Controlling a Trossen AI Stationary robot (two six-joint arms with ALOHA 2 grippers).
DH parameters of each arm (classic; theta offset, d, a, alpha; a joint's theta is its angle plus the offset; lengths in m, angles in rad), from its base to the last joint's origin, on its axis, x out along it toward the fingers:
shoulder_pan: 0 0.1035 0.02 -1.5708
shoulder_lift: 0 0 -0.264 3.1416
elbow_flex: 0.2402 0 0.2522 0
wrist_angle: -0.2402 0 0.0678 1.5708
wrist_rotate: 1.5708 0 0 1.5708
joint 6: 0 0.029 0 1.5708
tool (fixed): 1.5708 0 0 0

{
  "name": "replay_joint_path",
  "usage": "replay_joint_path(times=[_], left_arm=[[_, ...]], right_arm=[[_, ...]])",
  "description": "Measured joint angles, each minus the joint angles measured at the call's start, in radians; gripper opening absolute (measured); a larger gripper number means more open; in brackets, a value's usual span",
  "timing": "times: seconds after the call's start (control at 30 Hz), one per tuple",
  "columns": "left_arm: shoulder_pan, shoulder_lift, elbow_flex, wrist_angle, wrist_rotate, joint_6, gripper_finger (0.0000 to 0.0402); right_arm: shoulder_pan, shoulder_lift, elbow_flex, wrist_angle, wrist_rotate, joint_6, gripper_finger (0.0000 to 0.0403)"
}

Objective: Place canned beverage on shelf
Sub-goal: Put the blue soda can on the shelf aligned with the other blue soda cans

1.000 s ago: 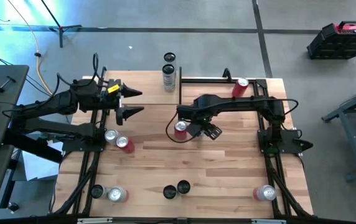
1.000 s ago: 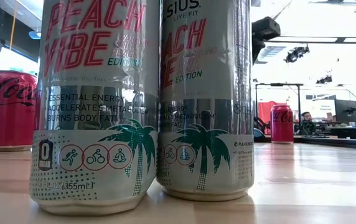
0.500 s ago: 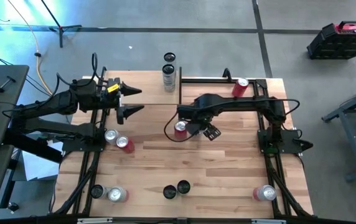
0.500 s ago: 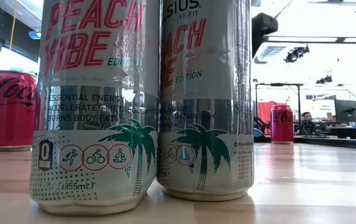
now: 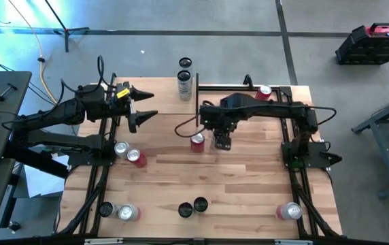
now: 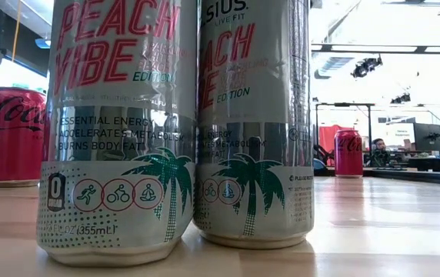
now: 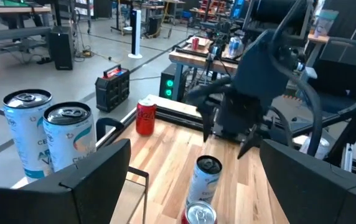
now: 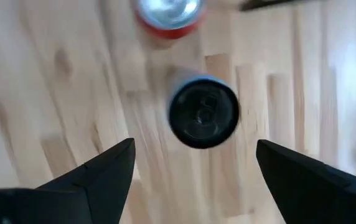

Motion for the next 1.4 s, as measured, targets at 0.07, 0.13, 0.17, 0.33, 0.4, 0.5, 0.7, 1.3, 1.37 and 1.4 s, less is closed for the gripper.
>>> replay_joint_path(times=[0.07,0.13,0.17,0.33,0.4,0.5,0.7,1.3,1.37,1.4], left_arm=[[0.000,-0.001,0.000,-0.014,0.010,-0.002,0.0349],[0.000,-0.002,0.000,-0.023,0.019,0.001,0.0349],[0.000,-0.002,0.000,-0.030,0.021,0.007,0.0349],[0.000,-0.002,0.000,-0.043,0.038,0.052,0.0349],[0.000,-0.002,0.000,-0.053,0.042,0.068,0.0349],[0.000,-0.002,0.000,-0.071,0.042,0.093,0.0349],[0.000,-0.002,0.000,-0.116,0.042,0.123,0.0349],[0.031,0.057,0.000,-0.108,0.037,0.159,0.0349],[0.031,0.063,0.000,-0.105,0.045,0.158,0.0349],[0.031,0.066,0.000,-0.101,0.049,0.158,0.0349]], right_arm=[[0.013,-0.046,-0.057,0.036,0.028,0.114,0.0319],[0.026,-0.111,-0.128,0.118,0.052,0.220,0.0319],[0.031,-0.144,-0.165,0.163,0.057,0.267,0.0319],[0.039,-0.289,-0.387,0.416,0.060,0.375,0.0327],[0.036,-0.333,-0.473,0.505,0.063,0.389,0.0336],[0.036,-0.375,-0.586,0.616,0.070,0.360,0.0349],[0.057,-0.403,-0.707,0.734,0.139,0.353,0.0353],[0.022,-0.401,-0.780,0.830,0.110,0.308,0.0353],[0.022,-0.401,-0.800,0.841,0.127,0.315,0.0353],[0.022,-0.401,-0.804,0.845,0.150,0.317,0.0353]])
